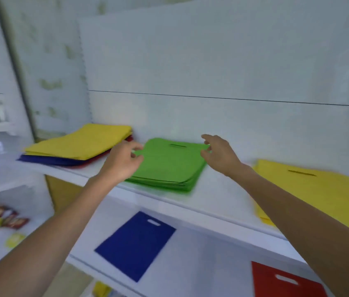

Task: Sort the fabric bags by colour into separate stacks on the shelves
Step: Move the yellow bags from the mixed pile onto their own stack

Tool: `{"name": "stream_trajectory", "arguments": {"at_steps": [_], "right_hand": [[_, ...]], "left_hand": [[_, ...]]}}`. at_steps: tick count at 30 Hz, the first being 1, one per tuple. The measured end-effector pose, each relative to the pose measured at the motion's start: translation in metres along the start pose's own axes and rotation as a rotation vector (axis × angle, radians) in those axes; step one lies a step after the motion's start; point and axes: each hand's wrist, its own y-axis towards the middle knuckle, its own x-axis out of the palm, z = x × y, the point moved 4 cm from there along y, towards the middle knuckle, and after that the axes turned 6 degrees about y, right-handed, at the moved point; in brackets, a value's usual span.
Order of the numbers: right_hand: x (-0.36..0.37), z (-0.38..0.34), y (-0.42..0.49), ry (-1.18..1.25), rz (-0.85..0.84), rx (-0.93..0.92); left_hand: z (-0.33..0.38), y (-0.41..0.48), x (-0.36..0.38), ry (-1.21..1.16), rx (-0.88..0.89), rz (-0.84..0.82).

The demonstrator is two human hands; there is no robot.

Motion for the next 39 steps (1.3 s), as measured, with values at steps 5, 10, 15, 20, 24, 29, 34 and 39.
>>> {"name": "stream_trajectory", "arguments": {"at_steps": [5, 10, 15, 20, 24, 29, 34, 39], "right_hand": [[0.095, -0.111, 0.036, 0.052, -0.082, -0.159], [0.164, -0.197, 0.063, 0.151, -0.132, -0.229], [0.205, -0.237, 0.084, 0.211, -0.176, -0.211], [0.235, -0.243, 0.112, 0.194, -0.179, -0.194], [0.255, -0.244, 0.148, 0.18, -0.172, -0.185], [0.276, -0.257, 0.206, 0.196, -0.144, -0.19], [0.307, -0.267, 0.243, 0.213, -0.162, -0.147], [0.321, -0.249, 0.256, 0.147, -0.135, -0.08]], "left_hand": [[-0.113, -0.019, -0.072, 0.112, -0.122, 0.015], [-0.198, -0.036, -0.133, 0.209, -0.182, 0.051], [-0.257, -0.037, -0.156, 0.223, -0.223, 0.057], [-0.286, -0.016, -0.144, 0.167, -0.223, 0.055], [-0.308, 0.013, -0.13, 0.13, -0.197, 0.037], [-0.341, 0.07, -0.127, 0.103, -0.186, 0.04], [-0.372, 0.111, -0.117, 0.117, -0.148, 0.03], [-0.402, 0.15, -0.105, 0.134, -0.134, -0.008]]}}
